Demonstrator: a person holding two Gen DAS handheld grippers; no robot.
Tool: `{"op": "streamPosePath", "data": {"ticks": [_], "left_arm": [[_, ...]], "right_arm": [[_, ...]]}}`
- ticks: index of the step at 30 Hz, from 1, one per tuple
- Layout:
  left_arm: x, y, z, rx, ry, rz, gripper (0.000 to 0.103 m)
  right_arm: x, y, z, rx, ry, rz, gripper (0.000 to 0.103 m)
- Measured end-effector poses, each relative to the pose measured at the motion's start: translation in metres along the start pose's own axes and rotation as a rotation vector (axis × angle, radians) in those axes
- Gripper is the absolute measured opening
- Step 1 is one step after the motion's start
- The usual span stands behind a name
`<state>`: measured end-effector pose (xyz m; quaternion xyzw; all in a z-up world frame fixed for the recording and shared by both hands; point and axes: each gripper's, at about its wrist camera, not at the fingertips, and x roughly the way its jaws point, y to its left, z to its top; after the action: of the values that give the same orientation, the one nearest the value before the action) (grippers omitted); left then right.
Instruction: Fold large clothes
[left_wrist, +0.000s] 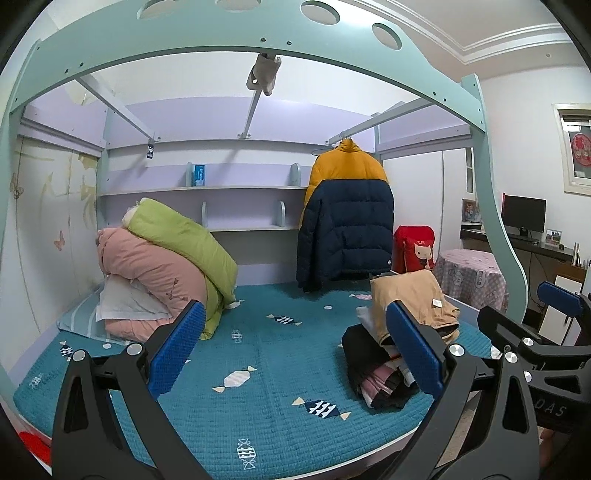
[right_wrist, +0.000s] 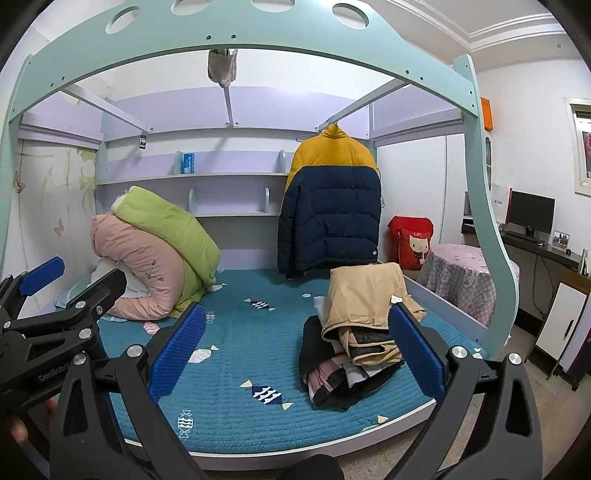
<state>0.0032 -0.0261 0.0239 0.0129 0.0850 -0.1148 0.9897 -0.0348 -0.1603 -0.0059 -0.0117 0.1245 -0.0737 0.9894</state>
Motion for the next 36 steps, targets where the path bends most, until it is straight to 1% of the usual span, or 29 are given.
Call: {"op": "streamPosePath", "data": {"ticks": [17, 29, 36], "left_arm": [[0.0008, -0.0032, 0.0014, 0.009, -0.017, -0.009, 0.098], [0.0008, -0.0048, 0.0008, 0.012, -0.014, -0.009, 0.098], [0.0019, -0.0077, 0.0014, 0.007, -0.016, -0.009, 0.098]], "right_arm": [[-0.0014, -0.0061, 0.0010, 0.004, -0.021, 0.002, 0.095], [-0.0050, -0.0039, 0.0007, 0.001, -0.043, 0.003, 0.095], [-0.0045, -0.0021, 0.0015, 0.010, -0.041, 0.010, 0.095]]}}
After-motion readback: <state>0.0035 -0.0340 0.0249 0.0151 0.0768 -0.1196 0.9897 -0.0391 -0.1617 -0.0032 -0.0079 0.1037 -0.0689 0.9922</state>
